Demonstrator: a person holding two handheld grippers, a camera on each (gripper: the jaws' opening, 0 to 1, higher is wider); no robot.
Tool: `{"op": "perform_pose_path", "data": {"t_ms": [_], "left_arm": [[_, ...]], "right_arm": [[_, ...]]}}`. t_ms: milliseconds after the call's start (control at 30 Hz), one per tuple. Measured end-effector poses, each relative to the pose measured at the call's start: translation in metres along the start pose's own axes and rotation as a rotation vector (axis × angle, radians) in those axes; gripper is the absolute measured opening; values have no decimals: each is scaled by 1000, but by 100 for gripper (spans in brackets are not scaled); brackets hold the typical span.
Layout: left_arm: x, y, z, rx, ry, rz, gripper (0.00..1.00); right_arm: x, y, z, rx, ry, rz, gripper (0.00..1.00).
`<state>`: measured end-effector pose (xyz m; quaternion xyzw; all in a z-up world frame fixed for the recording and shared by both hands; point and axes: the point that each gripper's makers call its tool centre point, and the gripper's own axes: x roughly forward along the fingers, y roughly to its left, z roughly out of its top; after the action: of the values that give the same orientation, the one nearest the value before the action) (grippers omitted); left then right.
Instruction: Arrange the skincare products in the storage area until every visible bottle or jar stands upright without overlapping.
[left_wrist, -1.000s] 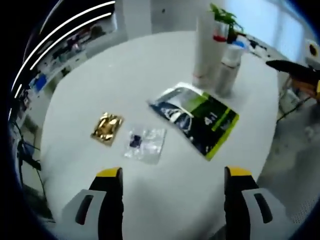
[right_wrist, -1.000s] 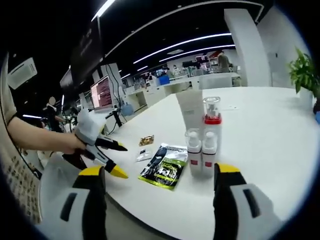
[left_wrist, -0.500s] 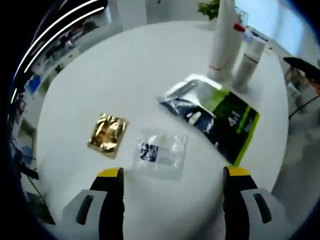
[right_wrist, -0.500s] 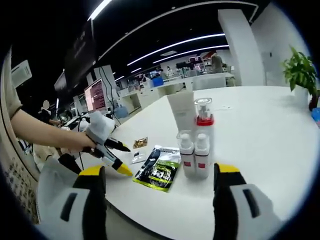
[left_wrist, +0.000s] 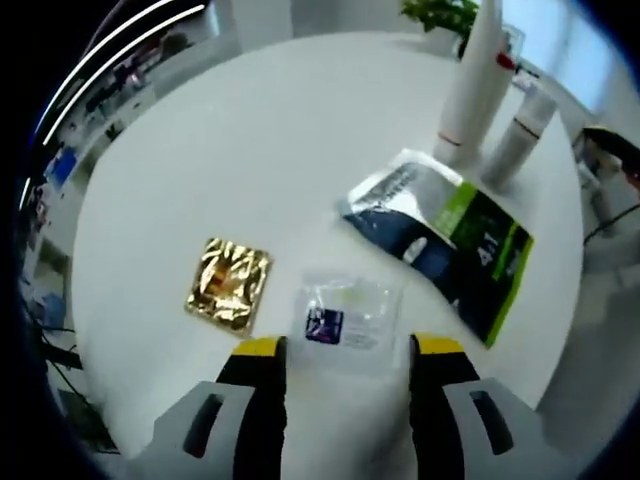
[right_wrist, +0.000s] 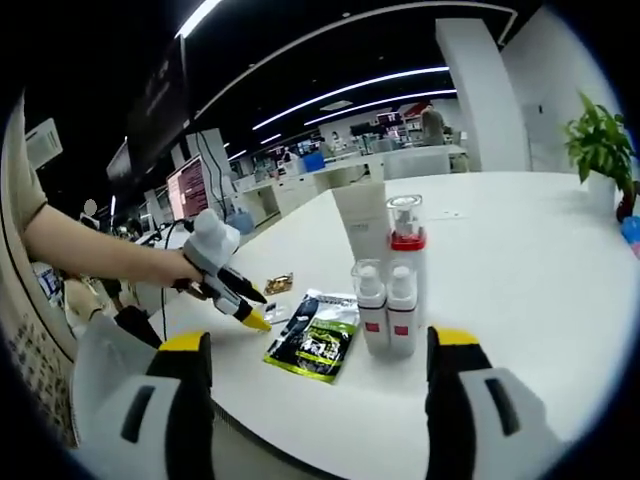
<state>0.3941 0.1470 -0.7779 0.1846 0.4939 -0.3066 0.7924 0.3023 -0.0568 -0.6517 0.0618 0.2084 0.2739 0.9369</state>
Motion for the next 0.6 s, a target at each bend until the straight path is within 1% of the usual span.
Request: {"op": "perform_pose_path", "data": {"t_ms": [33, 67, 233, 267, 333, 400, 433, 500, 600], "left_arm": [[1, -1, 2, 10, -10, -1, 37], [1, -1, 1, 4, -5, 3, 37], [2, -1, -3, -92, -13, 47, 36], [2, -2, -4, -100, -14, 54, 36], [0, -3, -3, -113, -29, 71, 36], [-6, -3, 0, -120, -55, 107, 36], [-7, -3, 1, -126, -60, 109, 36], [-12, -6, 5, -182, -93, 118, 36], [-18, -16, 1, -222, -80, 103, 36]], "right_arm": [[0, 0, 0, -1, 1, 0, 89], [0, 0, 0, -2, 1, 1, 89], [0, 2, 0, -4, 2, 6, 89], [0, 2, 0, -5, 2, 7, 88], [-1, 2, 0, -9, 3, 7, 88], [-1, 3, 0, -10, -1, 7, 88], [-1, 3, 0, -10, -1, 8, 88], [-1, 4, 0, -10, 0, 12, 88], [-1, 6, 0, -15, 4, 21, 88]]}}
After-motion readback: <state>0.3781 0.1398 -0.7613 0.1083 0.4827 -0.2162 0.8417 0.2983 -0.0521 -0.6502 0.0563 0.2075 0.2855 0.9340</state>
